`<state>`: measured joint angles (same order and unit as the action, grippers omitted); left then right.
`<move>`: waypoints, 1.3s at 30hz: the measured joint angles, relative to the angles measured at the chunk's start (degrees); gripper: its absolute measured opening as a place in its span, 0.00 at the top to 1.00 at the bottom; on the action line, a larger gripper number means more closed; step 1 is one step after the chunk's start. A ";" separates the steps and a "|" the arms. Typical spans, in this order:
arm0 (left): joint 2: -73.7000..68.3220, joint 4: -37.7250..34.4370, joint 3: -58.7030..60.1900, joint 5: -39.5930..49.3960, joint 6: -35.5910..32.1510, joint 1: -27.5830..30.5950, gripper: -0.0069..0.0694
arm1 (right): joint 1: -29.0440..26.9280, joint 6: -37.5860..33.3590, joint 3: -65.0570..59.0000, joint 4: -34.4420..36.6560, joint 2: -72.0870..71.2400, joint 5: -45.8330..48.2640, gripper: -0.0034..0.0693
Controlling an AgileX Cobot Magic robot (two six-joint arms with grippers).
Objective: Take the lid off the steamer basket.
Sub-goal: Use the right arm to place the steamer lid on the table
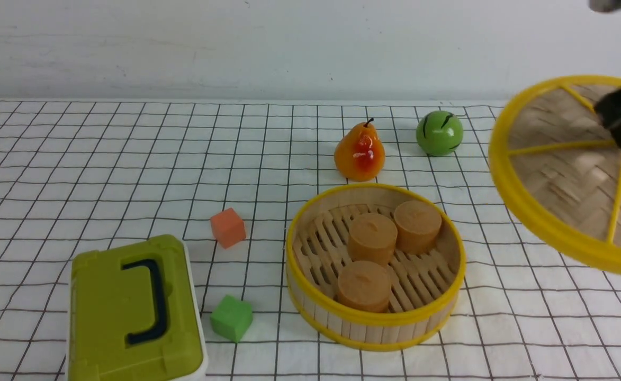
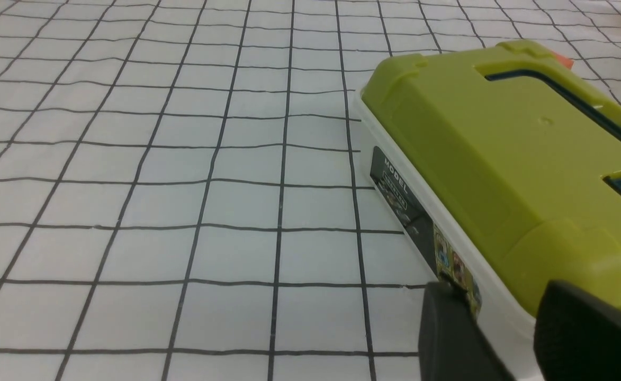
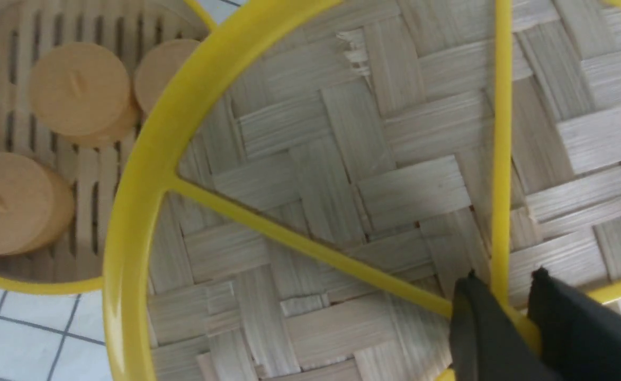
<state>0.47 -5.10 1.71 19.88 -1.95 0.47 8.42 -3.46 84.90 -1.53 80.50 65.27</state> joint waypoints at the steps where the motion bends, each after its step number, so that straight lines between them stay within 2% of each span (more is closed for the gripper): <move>1: 0.00 0.00 0.00 0.00 0.00 0.00 0.60 | -2.39 0.00 -3.26 0.86 -0.84 -2.64 0.81; 7: 0.00 0.05 0.00 0.00 0.00 0.00 0.60 | -8.42 0.00 -15.64 4.27 0.63 -15.28 0.81; 12: 0.00 0.05 0.00 0.00 0.00 0.00 0.60 | -8.74 0.00 -18.34 5.36 5.08 -21.21 0.81; 18: 0.00 0.05 0.00 0.00 0.00 0.00 0.60 | -8.76 0.00 -18.53 7.74 12.08 -25.48 0.81; 31: 0.00 0.05 0.00 0.00 0.00 0.00 0.60 | -8.87 0.00 -18.53 7.80 19.70 -30.60 0.81; 39: 0.00 0.05 0.00 0.00 0.00 0.00 0.60 | -8.87 0.00 -18.53 7.80 20.93 -31.02 0.74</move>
<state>0.47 -5.05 1.71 19.88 -1.95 0.47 -0.45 -3.46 66.37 6.27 101.43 34.25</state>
